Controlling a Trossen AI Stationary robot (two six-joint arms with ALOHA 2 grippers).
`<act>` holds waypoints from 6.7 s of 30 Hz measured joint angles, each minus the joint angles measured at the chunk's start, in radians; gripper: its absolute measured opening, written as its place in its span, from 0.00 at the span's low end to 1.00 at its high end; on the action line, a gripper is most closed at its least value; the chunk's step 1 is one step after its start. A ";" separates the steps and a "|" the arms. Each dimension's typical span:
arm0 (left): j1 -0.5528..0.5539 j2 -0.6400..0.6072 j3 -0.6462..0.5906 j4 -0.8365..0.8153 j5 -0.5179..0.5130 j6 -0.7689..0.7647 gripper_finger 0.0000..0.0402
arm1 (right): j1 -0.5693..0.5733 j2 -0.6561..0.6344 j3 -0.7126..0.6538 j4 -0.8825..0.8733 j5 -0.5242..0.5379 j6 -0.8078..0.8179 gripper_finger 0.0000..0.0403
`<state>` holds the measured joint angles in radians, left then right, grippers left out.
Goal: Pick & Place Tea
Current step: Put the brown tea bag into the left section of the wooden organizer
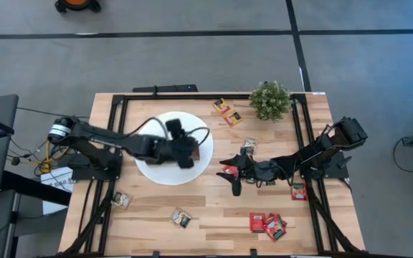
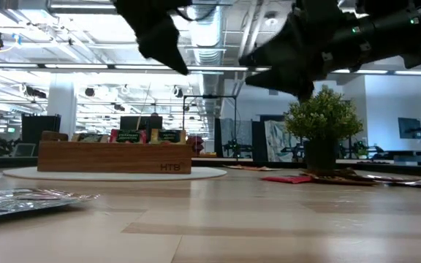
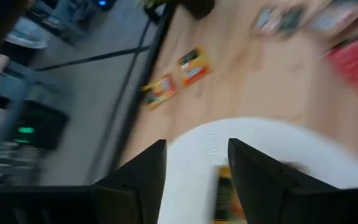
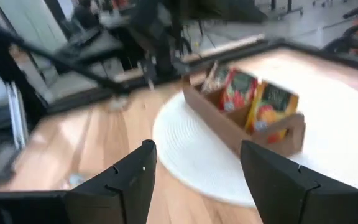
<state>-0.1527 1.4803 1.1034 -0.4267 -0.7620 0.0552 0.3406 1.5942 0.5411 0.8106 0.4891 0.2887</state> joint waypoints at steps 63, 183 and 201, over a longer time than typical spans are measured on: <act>-0.366 0.027 -0.381 0.751 0.005 -0.381 0.41 | -0.015 0.056 0.104 -1.071 0.363 -0.519 0.02; -0.205 0.512 -0.031 0.889 0.199 -0.115 0.08 | -0.606 -0.212 0.142 -1.234 -0.740 -0.018 0.32; -0.090 0.678 0.115 0.750 0.346 -0.170 0.00 | -0.788 0.043 0.147 -1.075 -1.048 -0.133 0.58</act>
<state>-0.2430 2.1582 1.2182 0.3233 -0.4156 -0.1149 -0.4472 1.6373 0.6879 -0.2646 -0.5586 0.1561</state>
